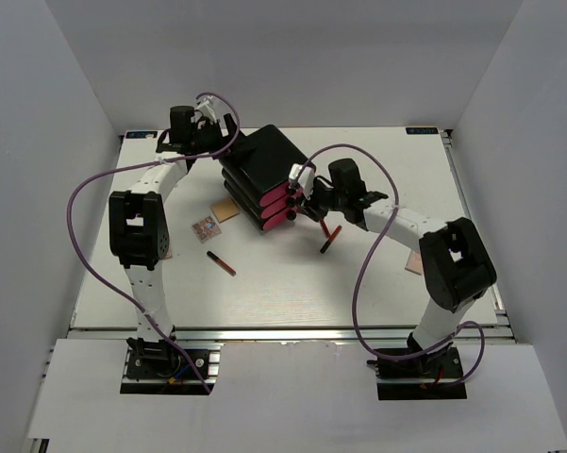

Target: Organize the makeup

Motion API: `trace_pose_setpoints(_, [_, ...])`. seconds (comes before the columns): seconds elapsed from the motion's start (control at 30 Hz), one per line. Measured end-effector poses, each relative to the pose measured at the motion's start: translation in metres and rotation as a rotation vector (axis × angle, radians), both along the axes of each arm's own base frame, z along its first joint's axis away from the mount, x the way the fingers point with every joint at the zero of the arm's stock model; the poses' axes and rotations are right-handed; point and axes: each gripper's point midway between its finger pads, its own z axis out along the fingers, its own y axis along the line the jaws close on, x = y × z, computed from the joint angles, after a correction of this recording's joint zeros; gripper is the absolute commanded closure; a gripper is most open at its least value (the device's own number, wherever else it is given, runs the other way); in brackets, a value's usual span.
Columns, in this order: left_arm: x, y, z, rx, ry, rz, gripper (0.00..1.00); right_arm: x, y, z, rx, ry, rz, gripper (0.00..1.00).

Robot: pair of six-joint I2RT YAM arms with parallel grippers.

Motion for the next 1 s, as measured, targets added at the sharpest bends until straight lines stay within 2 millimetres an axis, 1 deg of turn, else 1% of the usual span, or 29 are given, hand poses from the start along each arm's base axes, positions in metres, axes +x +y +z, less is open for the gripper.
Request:
trace_pose_setpoints(0.07, [0.002,0.003,0.001,-0.009,0.01,0.019,0.08,-0.003,0.002,0.007,0.053,0.034,-0.042,0.44])
trace_pose_setpoints(0.1, [0.004,0.005,0.001,-0.014,0.015,0.03,0.08,-0.003,0.003,0.01,0.079,0.05,-0.061,0.36])
trace_pose_setpoints(0.13, [0.006,0.006,0.003,-0.019,0.017,0.042,0.07,-0.003,0.005,0.013,0.106,0.071,-0.083,0.33])
trace_pose_setpoints(0.2, [0.011,0.01,0.006,-0.028,0.016,0.064,0.06,-0.003,0.006,0.015,0.152,0.111,-0.128,0.32])
trace_pose_setpoints(0.37, [0.022,0.02,0.018,-0.045,-0.011,0.111,0.06,-0.001,0.009,0.012,0.243,0.258,-0.266,0.32])
trace_pose_setpoints(0.6, [0.026,0.024,0.022,-0.054,-0.019,0.132,0.06,0.002,0.011,-0.013,0.3,0.434,-0.445,0.34])
trace_pose_setpoints(0.67, [0.026,0.024,0.021,-0.055,-0.018,0.133,0.06,0.003,0.012,-0.014,0.315,0.456,-0.472,0.35])
trace_pose_setpoints(0.8, [0.026,0.023,0.022,-0.059,-0.015,0.134,0.06,0.009,0.019,-0.013,0.358,0.481,-0.503,0.37])
trace_pose_setpoints(0.9, [0.025,0.023,0.02,-0.059,-0.011,0.135,0.06,0.011,0.024,-0.016,0.373,0.5,-0.514,0.39])
trace_pose_setpoints(0.93, [0.025,0.023,0.019,-0.059,-0.008,0.135,0.06,0.011,0.024,-0.018,0.372,0.508,-0.519,0.4])
trace_pose_setpoints(1.0, [0.024,0.023,0.015,-0.058,-0.001,0.135,0.06,0.01,0.026,-0.023,0.37,0.523,-0.523,0.46])
